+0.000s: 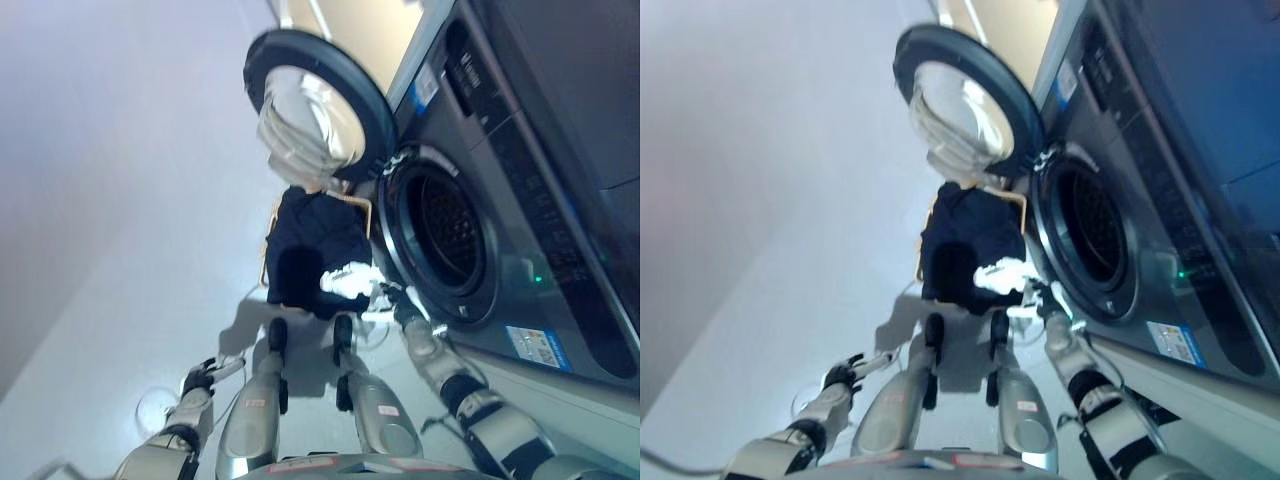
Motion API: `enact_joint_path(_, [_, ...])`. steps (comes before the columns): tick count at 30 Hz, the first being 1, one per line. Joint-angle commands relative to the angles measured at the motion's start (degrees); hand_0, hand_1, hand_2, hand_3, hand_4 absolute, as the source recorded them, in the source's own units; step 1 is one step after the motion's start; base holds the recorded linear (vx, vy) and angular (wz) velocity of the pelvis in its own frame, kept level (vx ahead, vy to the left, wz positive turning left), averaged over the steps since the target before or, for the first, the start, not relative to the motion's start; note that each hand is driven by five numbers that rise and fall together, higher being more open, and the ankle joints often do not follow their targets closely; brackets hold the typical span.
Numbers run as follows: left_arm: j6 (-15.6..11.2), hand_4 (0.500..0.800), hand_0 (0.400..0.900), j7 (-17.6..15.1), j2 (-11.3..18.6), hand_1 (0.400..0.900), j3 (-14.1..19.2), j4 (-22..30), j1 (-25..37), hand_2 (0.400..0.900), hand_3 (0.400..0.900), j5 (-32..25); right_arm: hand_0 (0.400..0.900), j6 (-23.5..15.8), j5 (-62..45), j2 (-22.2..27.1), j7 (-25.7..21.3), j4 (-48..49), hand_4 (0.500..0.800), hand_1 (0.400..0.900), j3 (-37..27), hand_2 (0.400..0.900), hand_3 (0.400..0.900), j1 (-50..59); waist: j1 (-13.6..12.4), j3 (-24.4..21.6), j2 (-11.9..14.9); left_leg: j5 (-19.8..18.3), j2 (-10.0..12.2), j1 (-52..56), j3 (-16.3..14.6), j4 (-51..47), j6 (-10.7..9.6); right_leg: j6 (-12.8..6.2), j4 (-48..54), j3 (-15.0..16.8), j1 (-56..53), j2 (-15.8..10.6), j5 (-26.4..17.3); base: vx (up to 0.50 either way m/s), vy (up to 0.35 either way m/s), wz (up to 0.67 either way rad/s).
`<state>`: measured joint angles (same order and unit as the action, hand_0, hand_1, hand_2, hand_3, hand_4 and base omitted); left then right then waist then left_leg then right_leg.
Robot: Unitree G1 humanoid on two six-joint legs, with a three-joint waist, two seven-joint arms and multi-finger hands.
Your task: Put the clothes in the basket into the washing machine.
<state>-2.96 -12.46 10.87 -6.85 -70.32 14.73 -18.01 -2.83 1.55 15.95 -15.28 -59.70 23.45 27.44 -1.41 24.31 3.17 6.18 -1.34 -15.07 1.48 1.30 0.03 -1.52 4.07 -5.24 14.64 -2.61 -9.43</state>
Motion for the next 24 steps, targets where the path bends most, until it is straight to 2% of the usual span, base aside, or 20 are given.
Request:
enact_joint_path(1, [-2.66,0.8,0.9,-2.57,-0.03,0.9,-3.32,1.11,0.94,0.9,0.9,-1.91,0.9,-1.62,5.03,4.43,-4.91,3.42,0.8,0.9,1.0,0.9,0.9,4.54,-0.51,0.51,-2.61,-6.63,-0.42,-0.09,1.12,2.64,-1.08,-3.88,-13.49,0.72,5.27,-0.26,10.24,0.02,-0.08,0.15])
enact_joint_path(7, [-4.26,0.8,0.9,-4.19,-0.49,0.9,-5.01,3.65,3.35,0.9,0.9,-5.55,0.9,-1.66,6.09,6.12,-8.71,-0.26,0.8,0.9,2.76,0.9,0.9,11.25,-1.15,3.3,-4.02,-6.24,-0.61,-4.72,1.49,4.8,-1.35,-3.61,-17.88,0.56,10.87,-0.56,11.31,-0.02,-0.049,0.1])
enact_joint_path(11, [-5.35,0.8,0.9,-5.4,-0.05,0.9,-4.62,5.12,5.89,0.9,0.9,-8.9,0.9,-1.77,5.41,6.36,-10.43,-1.75,0.8,0.9,2.93,0.9,0.9,15.4,-1.37,5.44,-4.55,-6.93,-1.35,-9.72,1.56,9.03,-1.49,-3.48,-22.01,0.39,15.73,-1.05,12.1,-0.05,-0.027,0.1])
enact_joint_path(18, [-7.45,0.8,0.9,-8.24,1.1,0.9,-4.98,8.43,9.73,0.9,0.9,-12.21,0.9,-2.04,5.3,6.52,-15.44,-2.6,0.8,0.9,2.87,0.9,0.9,19.79,-1.03,5.48,-5.13,-9.34,-2.5,-22.25,1.74,19.31,-1.12,-3.05,-30.03,0.76,26.59,-2.34,13.68,-0.05,0.0,0.1])
enact_joint_path(20, [-8.32,0.8,0.9,-8.83,1.59,0.9,-5.03,10.59,10.22,0.9,0.9,-13.14,0.9,-2.06,5.04,6.43,-16.11,-2.29,0.8,0.9,3.0,0.9,0.9,20.59,-1.02,5.48,-5.31,-10.52,-2.62,-26.85,1.64,23.66,-0.84,-2.87,-33.2,0.96,30.61,-2.6,14.36,-0.07,0.025,0.03])
enact_joint_path(24, [-8.99,0.8,0.9,-9.67,1.79,0.9,-4.95,11.81,11.31,0.9,0.9,-14.23,0.9,-1.98,4.94,6.55,-16.78,-3.39,0.8,0.9,3.13,0.9,0.9,21.77,-1.28,5.48,-5.78,-11.87,-3.04,-31.96,2.01,28.42,-0.46,-2.62,-37.46,1.17,35.22,-3.11,15.55,-0.08,0.023,0.09])
